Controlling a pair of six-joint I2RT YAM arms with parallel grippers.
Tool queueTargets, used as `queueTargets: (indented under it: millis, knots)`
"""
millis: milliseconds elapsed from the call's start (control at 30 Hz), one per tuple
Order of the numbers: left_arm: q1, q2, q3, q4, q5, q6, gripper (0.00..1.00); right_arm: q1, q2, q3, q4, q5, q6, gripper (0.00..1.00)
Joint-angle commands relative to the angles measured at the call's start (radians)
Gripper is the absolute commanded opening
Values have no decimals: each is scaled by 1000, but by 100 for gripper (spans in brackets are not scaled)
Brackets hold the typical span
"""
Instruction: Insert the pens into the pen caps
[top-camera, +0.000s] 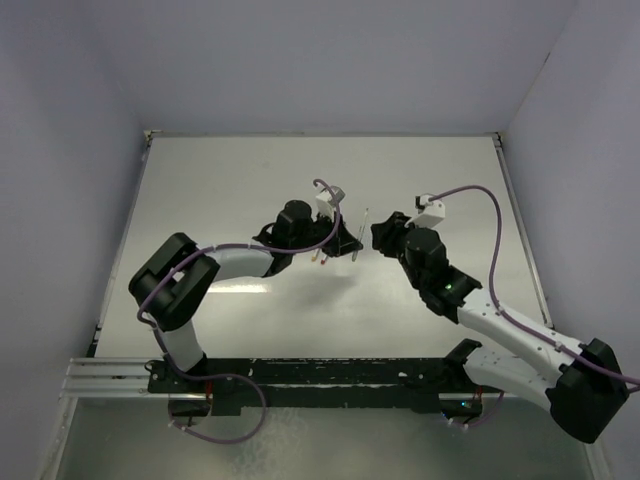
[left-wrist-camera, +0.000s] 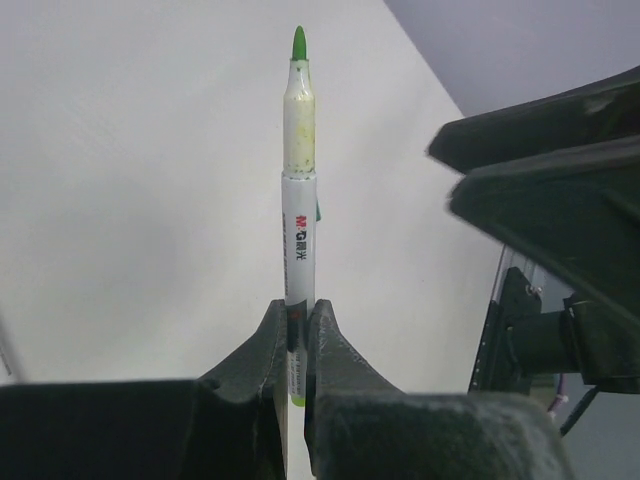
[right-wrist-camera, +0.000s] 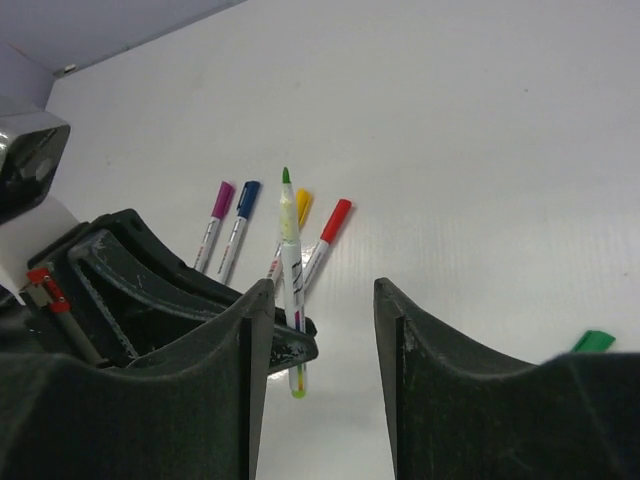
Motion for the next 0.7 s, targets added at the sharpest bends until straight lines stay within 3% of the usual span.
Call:
queueTargets:
  millis: [0,167,367,567,667]
  knots:
    - [2,-66,14,-119,-104,99,0,-1,-96,12,-131,124,78,48]
    - [2,-95,31,-232,-145,159,0,-5,-101,74,-457,273,232,49]
    - [-18,-96,89,-411,-152,244,0,-47,-82,67,-668,261,338,49]
    - [-125,-92,126,-566,-301,337,0,-150,-56,13,-635,145,333,47]
    - [-152,-90,122,-572,-295,345,0,-192,-26,-7,-583,97,308,46]
